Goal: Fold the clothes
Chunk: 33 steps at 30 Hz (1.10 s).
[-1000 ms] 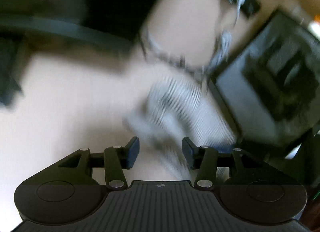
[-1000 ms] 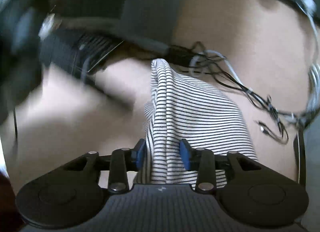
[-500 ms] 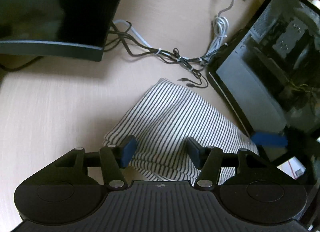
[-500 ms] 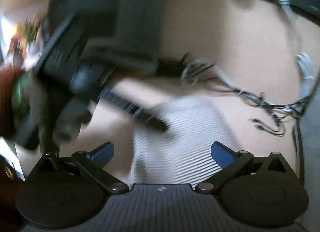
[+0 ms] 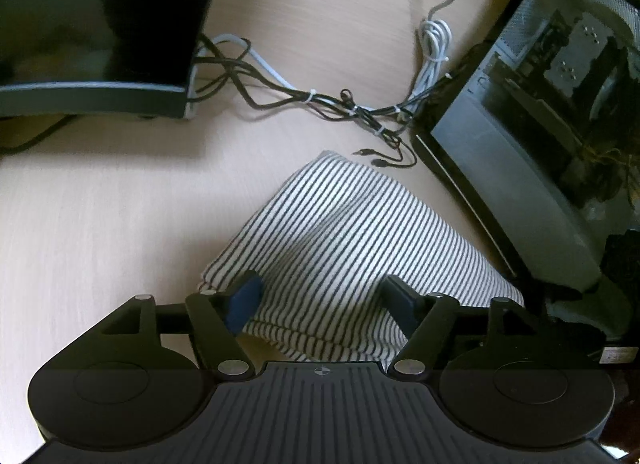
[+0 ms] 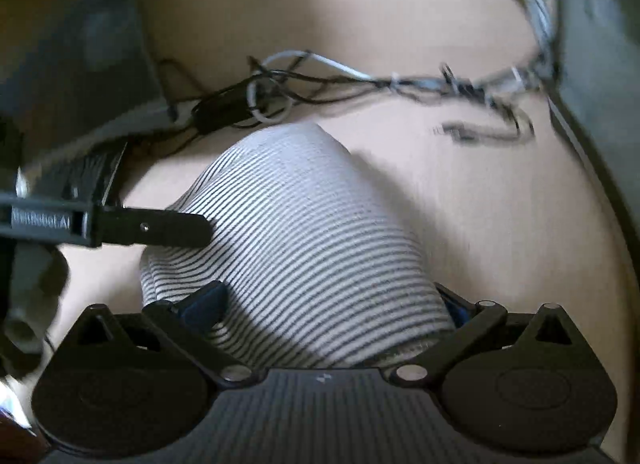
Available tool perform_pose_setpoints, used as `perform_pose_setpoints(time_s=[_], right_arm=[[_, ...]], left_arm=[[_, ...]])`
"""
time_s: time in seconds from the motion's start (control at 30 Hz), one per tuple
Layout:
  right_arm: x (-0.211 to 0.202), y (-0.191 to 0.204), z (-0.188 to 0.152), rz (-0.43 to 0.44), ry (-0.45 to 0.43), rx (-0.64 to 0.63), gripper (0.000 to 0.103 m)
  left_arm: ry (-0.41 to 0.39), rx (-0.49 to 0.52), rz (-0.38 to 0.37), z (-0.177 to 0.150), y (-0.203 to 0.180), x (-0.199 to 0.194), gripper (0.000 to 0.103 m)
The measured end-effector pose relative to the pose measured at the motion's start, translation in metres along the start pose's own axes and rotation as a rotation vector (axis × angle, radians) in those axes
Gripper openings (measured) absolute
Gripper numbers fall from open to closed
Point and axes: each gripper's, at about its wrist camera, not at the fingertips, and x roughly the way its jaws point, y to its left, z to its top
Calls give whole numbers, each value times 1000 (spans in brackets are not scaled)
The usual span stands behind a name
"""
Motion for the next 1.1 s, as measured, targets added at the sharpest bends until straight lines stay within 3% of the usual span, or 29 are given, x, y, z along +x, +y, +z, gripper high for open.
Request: perform_pose_setpoints(time_s=[0.2,0.37,0.43,0.47,0.67,0.77,0.8,0.9,1.0,1.1], right_arm=[[-16,7,0,62,51,17,103],[-43,-19,29,135,-89,127,103],[-37,-25,48,115,-105,146,97],[-30,-25,56,95,-103,146,88],[43,-25,91,145,45,185,88],[81,-19,91,133,186,191,91],[83,-17,89,153,189,173,90],[66,-9,82,236,111,115,75],[36,-6,75,313,-5,79,74],[41,-22,65,210,11,112,74]], left_arm=[[12,24,-17,7,4,6,80],[17,33,-11,8,2,6,80],[18,36,-8,8,2,6,80],[18,36,-7,8,1,6,80],[14,35,-5,6,1,5,80],[11,31,4,6,0,4,80],[10,28,6,6,0,3,81],[3,17,0,7,2,2,88],[5,24,-19,10,0,4,92],[5,58,-16,12,-5,10,90]])
